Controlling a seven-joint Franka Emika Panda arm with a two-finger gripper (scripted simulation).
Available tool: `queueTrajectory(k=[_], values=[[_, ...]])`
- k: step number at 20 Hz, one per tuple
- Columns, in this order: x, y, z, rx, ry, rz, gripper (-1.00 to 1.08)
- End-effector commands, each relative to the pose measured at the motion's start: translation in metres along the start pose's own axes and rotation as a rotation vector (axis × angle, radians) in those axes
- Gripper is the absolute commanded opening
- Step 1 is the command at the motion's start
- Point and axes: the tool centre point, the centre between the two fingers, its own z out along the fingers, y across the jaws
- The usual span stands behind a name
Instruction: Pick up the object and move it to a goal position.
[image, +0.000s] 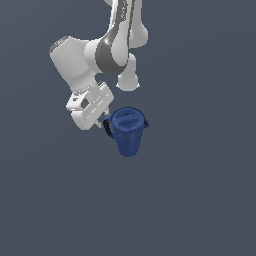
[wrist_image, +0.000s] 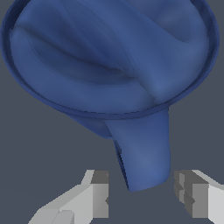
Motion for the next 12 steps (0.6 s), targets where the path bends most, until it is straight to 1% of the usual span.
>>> queueTrajectory(k=[1,4,5,12], values=[[-0.0001,-0.0007,0.0096,0.001,0.000,-0.001,0.28],[0.0000,-0.0010,0.0135,0.002,0.000,-0.001,0.28],[0.0000,-0.0010,0.0135,0.002,0.000,-0.001,-1.00],[0.0000,-0.0010,0.0135,0.002,0.000,-0.001,-1.00]])
